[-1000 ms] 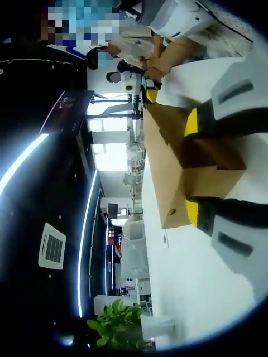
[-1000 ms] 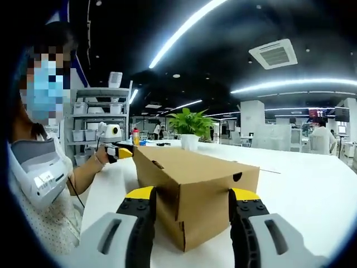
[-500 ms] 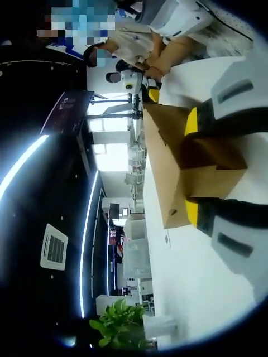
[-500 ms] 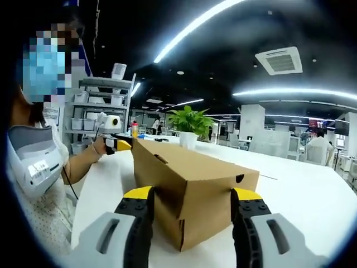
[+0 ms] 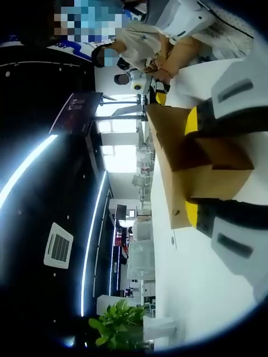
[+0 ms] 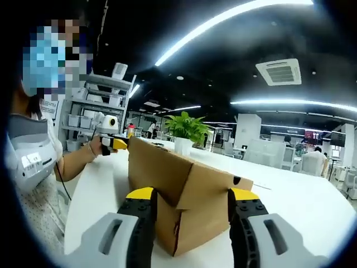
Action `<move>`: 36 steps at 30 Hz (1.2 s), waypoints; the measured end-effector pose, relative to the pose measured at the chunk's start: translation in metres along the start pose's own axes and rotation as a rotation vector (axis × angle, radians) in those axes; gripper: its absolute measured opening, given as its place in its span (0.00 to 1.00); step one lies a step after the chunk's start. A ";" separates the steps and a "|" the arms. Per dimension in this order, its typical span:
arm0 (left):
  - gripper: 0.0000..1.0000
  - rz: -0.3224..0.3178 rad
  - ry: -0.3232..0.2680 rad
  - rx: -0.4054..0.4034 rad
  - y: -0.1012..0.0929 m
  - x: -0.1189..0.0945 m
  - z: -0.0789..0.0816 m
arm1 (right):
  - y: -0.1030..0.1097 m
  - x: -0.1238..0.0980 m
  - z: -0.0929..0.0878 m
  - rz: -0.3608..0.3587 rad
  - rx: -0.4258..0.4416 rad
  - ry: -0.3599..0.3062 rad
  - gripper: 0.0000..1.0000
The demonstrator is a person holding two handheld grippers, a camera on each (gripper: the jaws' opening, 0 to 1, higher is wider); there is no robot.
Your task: Operate the shoe box by opening the lid, removing the specified soft item, and placing it in the target area until the item is outside and the box remains undamaged.
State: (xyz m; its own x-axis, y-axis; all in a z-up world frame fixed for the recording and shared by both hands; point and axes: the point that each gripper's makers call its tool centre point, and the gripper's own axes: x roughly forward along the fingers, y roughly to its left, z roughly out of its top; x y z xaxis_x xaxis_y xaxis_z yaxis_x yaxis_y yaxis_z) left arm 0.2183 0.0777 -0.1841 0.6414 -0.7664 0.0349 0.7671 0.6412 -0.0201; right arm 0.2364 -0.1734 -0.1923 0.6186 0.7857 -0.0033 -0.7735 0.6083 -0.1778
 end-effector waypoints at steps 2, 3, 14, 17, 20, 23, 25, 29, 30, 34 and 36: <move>0.44 0.000 0.005 0.018 0.000 0.000 -0.001 | 0.000 0.000 0.000 -0.002 -0.002 0.000 0.52; 0.44 0.000 0.004 0.026 0.000 0.000 0.000 | 0.000 0.000 0.000 -0.002 0.001 -0.003 0.52; 0.42 0.011 0.011 0.155 0.000 0.001 0.000 | -0.004 0.000 0.004 -0.004 0.020 -0.025 0.50; 0.40 0.023 0.014 0.194 0.000 0.001 0.000 | -0.004 0.000 0.005 -0.006 0.019 -0.031 0.50; 0.39 0.027 0.009 0.198 0.002 0.000 0.002 | -0.006 0.000 0.006 -0.012 0.012 -0.032 0.49; 0.38 0.029 -0.008 0.188 0.002 -0.001 0.005 | -0.007 -0.001 0.008 -0.019 0.005 -0.043 0.45; 0.37 0.031 -0.019 0.187 0.002 -0.001 0.007 | -0.008 -0.002 0.010 -0.025 -0.001 -0.054 0.43; 0.34 0.037 -0.047 0.188 0.003 -0.002 0.013 | -0.011 -0.003 0.015 -0.042 -0.009 -0.077 0.38; 0.34 0.038 -0.051 0.189 0.003 -0.003 0.014 | -0.012 -0.004 0.016 -0.047 -0.014 -0.081 0.37; 0.31 0.052 -0.076 0.209 0.005 -0.004 0.021 | -0.020 -0.006 0.020 -0.098 -0.054 -0.100 0.27; 0.29 0.058 -0.093 0.214 0.006 -0.004 0.024 | -0.020 -0.006 0.022 -0.101 -0.050 -0.113 0.25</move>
State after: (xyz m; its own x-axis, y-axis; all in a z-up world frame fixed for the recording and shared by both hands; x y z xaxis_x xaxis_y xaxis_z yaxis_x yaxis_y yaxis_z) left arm 0.2198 0.0855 -0.1601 0.6730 -0.7277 0.1324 0.7041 0.6851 0.1867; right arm 0.2447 -0.1878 -0.1668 0.6711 0.7303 0.1277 -0.6987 0.6806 -0.2207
